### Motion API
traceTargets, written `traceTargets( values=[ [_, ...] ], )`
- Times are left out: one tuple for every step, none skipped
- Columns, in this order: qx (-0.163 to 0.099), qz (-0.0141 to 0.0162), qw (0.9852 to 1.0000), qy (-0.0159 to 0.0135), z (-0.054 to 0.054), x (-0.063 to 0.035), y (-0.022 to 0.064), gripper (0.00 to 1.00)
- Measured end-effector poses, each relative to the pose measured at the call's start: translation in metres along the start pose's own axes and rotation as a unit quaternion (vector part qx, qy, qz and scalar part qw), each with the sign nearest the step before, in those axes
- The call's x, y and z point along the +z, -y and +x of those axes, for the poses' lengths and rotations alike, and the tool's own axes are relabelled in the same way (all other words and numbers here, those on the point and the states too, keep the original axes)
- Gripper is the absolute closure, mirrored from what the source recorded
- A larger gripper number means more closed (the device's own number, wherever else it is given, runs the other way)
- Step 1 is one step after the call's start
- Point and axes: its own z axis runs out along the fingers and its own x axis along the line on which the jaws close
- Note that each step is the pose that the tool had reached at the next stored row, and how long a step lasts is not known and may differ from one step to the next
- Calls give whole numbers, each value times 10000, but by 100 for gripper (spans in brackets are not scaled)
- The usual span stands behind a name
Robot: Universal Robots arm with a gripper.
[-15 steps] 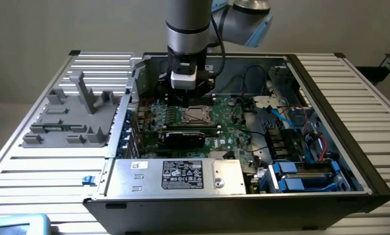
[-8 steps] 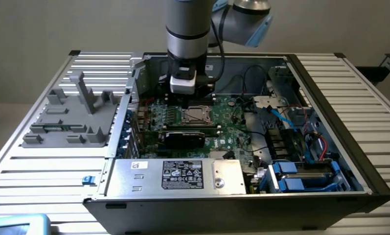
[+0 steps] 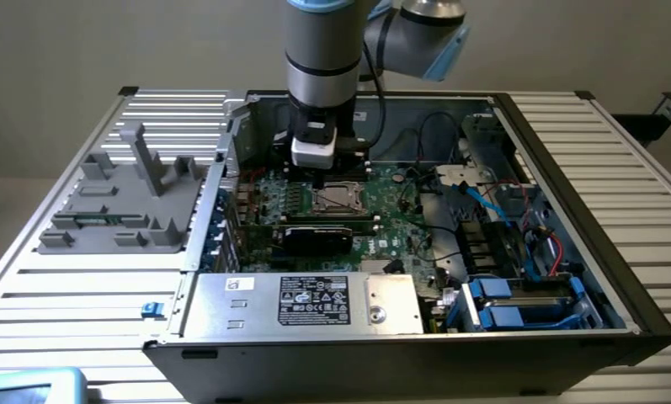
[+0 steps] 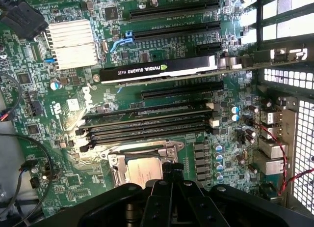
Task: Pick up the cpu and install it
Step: 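Install the second cpu locking lever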
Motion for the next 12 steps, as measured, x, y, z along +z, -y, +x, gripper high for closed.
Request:
traceTargets(
  values=[
    [0, 0, 10000, 0, 1, 0, 0, 89],
    [0, 0, 10000, 0, 0, 0, 0, 89],
    [-1, 9, 10000, 2, 1, 4, -3, 89],
    [-2, 30, 10000, 5, 2, 9, -6, 89],
    [1, 64, 10000, 10, 3, 17, -11, 89],
    [6, 98, 10000, 14, 4, 22, -18, 89],
    [12, 135, 9999, 19, 5, 28, -24, 89],
    [23, 158, 9999, 22, 6, 34, -32, 89],
    [37, 167, 9999, 23, 7, 44, -40, 89],
    [50, 169, 9998, 26, 9, 55, -49, 89],
    [62, 169, 9998, 30, 10, 67, -54, 89],
    [74, 167, 9998, 39, 11, 76, -59, 89]
  ],
)
